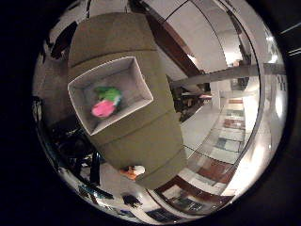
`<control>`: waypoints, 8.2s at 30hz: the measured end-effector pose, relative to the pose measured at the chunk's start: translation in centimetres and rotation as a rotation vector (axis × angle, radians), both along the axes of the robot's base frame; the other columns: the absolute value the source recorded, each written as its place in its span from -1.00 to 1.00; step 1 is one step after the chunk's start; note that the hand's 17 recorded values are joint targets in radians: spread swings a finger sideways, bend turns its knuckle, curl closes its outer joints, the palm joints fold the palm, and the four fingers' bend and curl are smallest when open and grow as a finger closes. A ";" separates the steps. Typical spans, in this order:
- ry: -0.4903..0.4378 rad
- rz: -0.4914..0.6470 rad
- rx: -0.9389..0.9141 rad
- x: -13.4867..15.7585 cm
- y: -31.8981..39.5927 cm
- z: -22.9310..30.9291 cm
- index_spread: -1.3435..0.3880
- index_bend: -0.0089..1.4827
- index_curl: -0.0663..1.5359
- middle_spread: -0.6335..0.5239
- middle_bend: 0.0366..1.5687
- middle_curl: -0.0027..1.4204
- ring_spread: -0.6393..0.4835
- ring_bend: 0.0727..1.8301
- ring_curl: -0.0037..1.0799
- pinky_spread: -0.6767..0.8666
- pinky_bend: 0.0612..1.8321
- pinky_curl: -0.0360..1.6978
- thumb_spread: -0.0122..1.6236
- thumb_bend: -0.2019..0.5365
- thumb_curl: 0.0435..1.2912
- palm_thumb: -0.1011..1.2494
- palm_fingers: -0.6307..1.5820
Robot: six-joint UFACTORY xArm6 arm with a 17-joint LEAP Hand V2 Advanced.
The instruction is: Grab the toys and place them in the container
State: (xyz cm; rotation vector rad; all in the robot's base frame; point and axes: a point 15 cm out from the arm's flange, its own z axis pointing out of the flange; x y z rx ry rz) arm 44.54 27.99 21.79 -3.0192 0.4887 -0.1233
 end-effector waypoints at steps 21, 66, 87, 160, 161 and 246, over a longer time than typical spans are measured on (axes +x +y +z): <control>-0.020 -0.091 0.006 3.3 -6.2 1.1 0.05 -0.76 -0.55 0.03 -0.80 -0.57 0.20 -0.75 -0.47 0.22 -0.61 -0.60 0.20 -0.53 -0.60 -0.17 -0.40; 0.197 -0.594 -0.060 -2.8 -58.2 -18.0 0.08 -0.76 -0.56 0.11 -0.80 -0.57 0.28 -0.76 -0.49 0.23 -0.54 -0.74 0.24 -0.52 -0.60 -0.10 -0.42; 0.233 -0.623 -0.057 -5.8 -60.7 -27.2 0.08 -0.76 -0.56 0.11 -0.80 -0.56 0.31 -0.77 -0.49 0.23 -0.53 -0.75 0.24 -0.52 -0.61 -0.11 -0.43; 0.074 -0.701 -0.102 -2.1 -67.8 -30.8 0.23 0.44 0.22 -0.18 0.59 0.19 -0.30 0.41 0.45 -0.41 0.51 -0.10 0.27 -0.50 -0.46 0.36 0.56; 0.068 -0.705 -0.104 -2.1 -68.1 -29.9 0.23 0.46 0.22 -0.18 0.60 0.19 -0.30 0.41 0.46 -0.40 0.51 -0.08 0.27 -0.50 -0.45 0.37 0.56; -0.168 -0.102 -0.005 -1.2 -11.4 7.4 0.29 0.58 0.09 -0.15 0.69 0.09 -0.32 0.36 0.66 -0.39 0.40 0.22 0.29 -0.51 -0.36 0.46 0.58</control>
